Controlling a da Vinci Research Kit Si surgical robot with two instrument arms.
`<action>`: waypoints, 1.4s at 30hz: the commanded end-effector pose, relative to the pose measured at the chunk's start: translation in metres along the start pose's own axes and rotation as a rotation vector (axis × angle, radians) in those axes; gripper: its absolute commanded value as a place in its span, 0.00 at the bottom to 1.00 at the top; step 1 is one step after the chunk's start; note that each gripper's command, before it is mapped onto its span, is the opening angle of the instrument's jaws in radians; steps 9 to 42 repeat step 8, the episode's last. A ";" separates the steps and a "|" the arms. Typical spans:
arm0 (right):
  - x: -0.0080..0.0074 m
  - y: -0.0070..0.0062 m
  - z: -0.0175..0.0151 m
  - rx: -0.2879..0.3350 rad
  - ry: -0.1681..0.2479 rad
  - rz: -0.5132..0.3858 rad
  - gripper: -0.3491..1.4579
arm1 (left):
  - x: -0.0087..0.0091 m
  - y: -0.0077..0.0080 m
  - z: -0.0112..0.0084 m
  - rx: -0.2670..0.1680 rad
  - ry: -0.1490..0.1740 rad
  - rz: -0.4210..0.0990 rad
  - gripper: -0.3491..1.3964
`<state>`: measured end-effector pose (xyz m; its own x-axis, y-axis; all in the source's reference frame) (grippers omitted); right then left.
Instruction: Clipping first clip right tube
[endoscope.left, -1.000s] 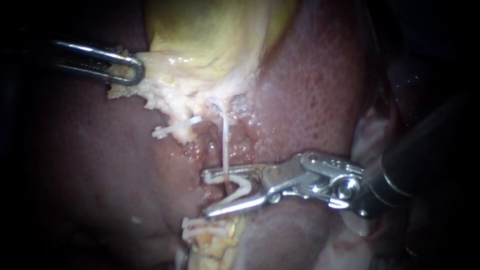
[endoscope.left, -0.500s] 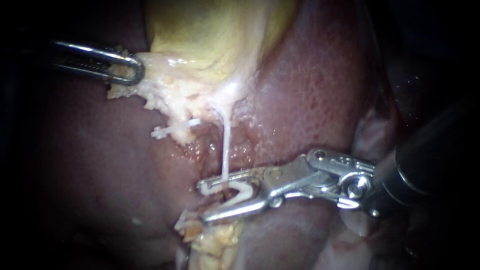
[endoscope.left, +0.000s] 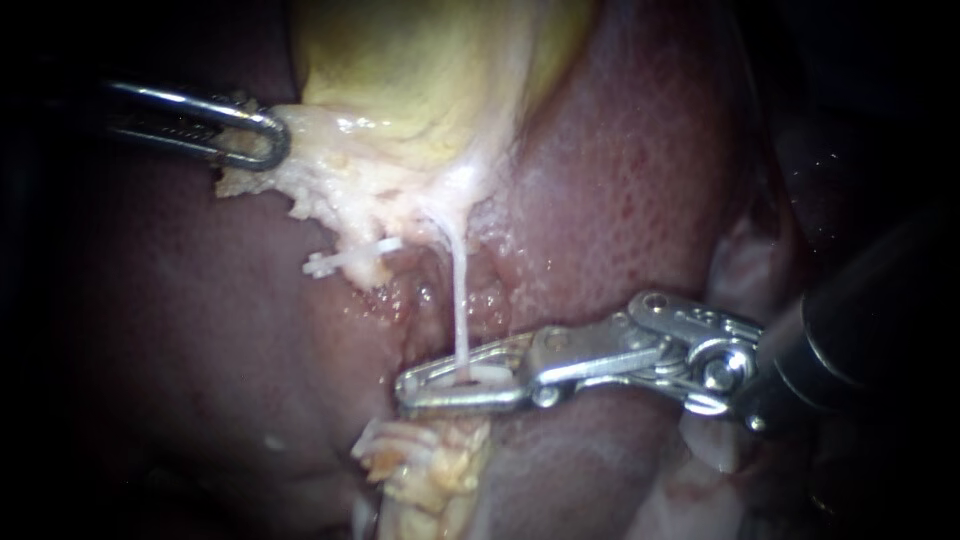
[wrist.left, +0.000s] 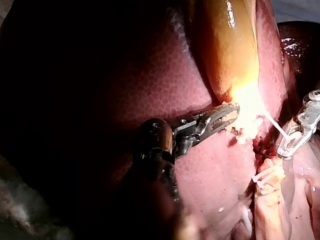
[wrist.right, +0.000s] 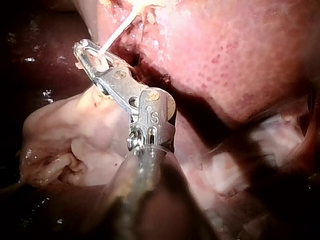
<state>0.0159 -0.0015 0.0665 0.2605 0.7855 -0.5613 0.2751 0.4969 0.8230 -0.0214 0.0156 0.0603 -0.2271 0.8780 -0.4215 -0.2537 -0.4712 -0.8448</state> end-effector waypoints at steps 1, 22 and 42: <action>-0.0002 0.0001 0.0001 0.001 -0.001 -0.001 0.00 | 0.0000 0.0000 0.0000 0.001 0.000 0.000 0.00; -0.0014 0.0004 0.0005 0.000 -0.005 -0.008 0.08 | 0.0001 -0.0003 0.0001 0.001 0.000 -0.001 0.00; -0.0014 0.0004 0.0005 0.000 -0.005 -0.008 0.08 | 0.0001 -0.0003 0.0001 0.001 0.000 -0.001 0.00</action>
